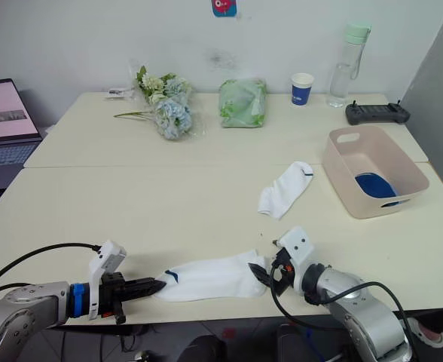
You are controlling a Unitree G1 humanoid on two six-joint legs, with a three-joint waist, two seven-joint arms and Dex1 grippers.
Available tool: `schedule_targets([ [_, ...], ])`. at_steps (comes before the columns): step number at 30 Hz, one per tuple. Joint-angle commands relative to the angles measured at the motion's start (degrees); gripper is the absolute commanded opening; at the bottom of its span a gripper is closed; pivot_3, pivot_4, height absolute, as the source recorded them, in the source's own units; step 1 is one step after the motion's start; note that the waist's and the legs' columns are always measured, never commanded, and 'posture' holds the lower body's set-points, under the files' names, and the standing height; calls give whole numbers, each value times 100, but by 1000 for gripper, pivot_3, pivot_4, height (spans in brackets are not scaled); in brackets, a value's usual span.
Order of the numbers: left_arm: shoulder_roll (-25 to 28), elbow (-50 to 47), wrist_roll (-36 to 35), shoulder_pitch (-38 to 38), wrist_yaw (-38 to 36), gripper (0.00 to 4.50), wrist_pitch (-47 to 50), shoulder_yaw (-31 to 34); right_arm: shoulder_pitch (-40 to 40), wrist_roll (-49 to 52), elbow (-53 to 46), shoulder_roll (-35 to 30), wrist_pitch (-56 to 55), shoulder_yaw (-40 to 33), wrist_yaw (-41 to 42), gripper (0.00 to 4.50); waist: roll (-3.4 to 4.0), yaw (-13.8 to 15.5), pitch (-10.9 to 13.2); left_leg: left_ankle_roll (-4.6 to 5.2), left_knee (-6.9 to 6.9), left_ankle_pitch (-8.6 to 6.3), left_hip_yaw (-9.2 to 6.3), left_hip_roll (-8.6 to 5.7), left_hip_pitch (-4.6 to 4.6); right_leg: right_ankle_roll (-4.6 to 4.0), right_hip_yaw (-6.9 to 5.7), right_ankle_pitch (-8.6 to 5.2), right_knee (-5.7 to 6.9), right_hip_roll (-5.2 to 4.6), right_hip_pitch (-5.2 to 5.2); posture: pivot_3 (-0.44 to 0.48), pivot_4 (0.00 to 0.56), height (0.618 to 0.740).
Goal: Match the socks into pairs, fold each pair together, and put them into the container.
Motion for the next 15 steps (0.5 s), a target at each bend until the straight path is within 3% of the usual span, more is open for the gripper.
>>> schedule_targets([
  [1, 141, -97, 7, 87, -165, 580, -207, 136, -61, 60, -268, -35, -77, -128, 5, 4500, 0, 2, 0, 0, 0, 0, 0, -1, 0, 0, 1, 0, 0, 0, 0, 0, 150, 740],
  [8, 235, 74, 89, 215, -291, 2764, -695, 542, -74, 22, -270, -82, -149, -182, 16, 4500, 0, 7, 0, 0, 0, 0, -1, 0, -1, 0, -1, 0, -1, 0, 0, 0, 150, 740],
  [13, 664, 433, 544, 29, -912, 4359, -1617, 484, -244, 38, -356, -136, -186, -261, 29, 4500, 2, 12, 1, 0, 0, 0, 1, -1, -1, 0, 0, 0, -3, 0, 0, 0, 150, 740],
  [15, 735, 686, 660, -237, -1026, 4436, -1849, 387, -303, 19, -367, -194, -221, -271, 73, 4500, 2, 14, 1, -1, 0, 0, 2, -3, -1, 0, 0, 0, -3, -1, 0, 0, 150, 740],
])
